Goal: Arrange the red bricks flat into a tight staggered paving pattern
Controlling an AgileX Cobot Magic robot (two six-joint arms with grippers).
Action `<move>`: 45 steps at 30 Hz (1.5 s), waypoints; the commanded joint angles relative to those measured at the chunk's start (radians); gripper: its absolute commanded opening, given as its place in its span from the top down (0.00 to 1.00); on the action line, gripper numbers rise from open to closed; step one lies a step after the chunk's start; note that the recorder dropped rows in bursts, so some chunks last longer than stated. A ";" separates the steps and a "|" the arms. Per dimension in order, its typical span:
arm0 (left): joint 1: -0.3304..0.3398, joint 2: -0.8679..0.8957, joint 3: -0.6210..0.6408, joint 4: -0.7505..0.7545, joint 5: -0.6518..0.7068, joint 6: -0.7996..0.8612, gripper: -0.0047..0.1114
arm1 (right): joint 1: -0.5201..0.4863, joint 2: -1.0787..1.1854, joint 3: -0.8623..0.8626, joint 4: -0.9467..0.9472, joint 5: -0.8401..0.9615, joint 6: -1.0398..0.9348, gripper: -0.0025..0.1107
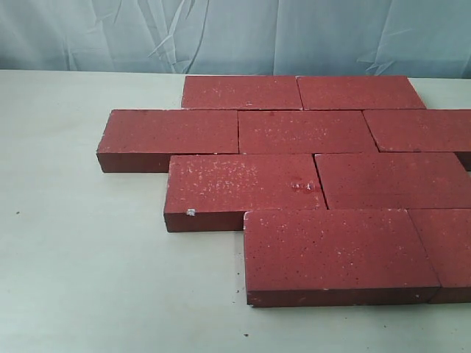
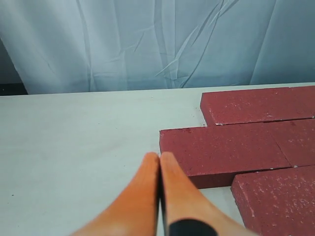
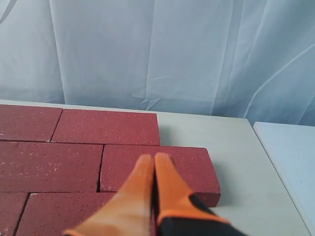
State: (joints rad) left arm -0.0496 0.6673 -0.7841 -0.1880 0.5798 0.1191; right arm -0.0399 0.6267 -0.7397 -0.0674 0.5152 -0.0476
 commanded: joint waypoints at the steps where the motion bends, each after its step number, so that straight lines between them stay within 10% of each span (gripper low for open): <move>1: -0.003 -0.007 0.004 -0.002 -0.005 -0.008 0.96 | -0.006 -0.006 0.006 -0.009 -0.004 0.000 0.99; 13: -0.001 -0.086 0.043 0.049 -0.044 -0.008 0.96 | -0.006 -0.006 0.006 -0.001 -0.004 0.000 0.99; 45: -0.001 -0.650 0.620 0.164 -0.175 -0.119 0.96 | -0.006 -0.006 0.006 0.043 -0.004 0.000 0.99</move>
State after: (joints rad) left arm -0.0496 0.0417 -0.1970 -0.0256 0.4565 0.0000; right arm -0.0399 0.6267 -0.7397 -0.0236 0.5170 -0.0449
